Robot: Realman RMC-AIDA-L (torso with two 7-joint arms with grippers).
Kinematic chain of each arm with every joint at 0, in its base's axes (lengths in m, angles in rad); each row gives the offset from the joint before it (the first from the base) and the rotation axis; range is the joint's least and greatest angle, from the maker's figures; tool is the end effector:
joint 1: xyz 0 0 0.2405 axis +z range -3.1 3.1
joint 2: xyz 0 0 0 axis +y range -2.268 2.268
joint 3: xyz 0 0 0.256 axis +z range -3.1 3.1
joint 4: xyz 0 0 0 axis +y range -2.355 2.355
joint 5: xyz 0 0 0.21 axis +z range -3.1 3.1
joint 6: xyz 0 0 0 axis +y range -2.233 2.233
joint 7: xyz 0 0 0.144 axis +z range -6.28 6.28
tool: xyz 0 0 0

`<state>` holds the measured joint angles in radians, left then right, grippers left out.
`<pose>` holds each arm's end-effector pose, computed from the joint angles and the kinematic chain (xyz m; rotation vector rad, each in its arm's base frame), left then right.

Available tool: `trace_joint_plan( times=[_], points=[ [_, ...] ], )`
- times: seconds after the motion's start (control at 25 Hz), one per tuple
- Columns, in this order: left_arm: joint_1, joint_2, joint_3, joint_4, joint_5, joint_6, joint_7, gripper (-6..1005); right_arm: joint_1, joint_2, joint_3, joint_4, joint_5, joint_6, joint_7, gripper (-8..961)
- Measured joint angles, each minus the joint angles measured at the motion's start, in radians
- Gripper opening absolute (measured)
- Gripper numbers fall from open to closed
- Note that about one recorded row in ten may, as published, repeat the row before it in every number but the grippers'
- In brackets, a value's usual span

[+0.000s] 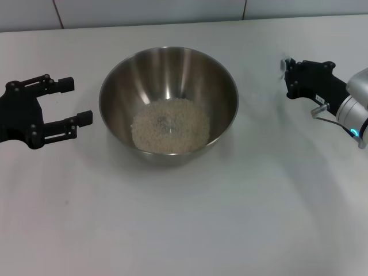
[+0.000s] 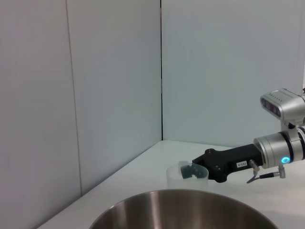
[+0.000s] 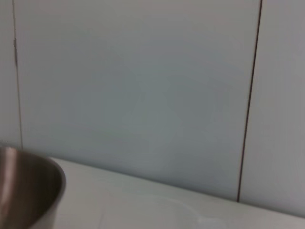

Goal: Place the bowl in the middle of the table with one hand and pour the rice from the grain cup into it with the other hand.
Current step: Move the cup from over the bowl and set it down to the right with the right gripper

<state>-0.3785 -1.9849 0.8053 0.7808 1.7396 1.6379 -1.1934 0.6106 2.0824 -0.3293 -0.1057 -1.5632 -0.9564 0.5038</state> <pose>-0.2779 0.3123 0.0585 -2.6276 -0.2577 -0.7330 0.3181 0.3710 -0.0344 -2.0059 0.5661 0.5181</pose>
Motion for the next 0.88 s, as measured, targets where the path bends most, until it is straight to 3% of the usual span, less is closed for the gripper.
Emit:
trace_joint_plan(
  times=[0.88],
  points=[
    [0.002,-0.002,0.004,0.0,0.0,0.006,0.012,752,0.011,0.002,-0.052,0.005,0.0,0.083,-0.019,14]
  ],
)
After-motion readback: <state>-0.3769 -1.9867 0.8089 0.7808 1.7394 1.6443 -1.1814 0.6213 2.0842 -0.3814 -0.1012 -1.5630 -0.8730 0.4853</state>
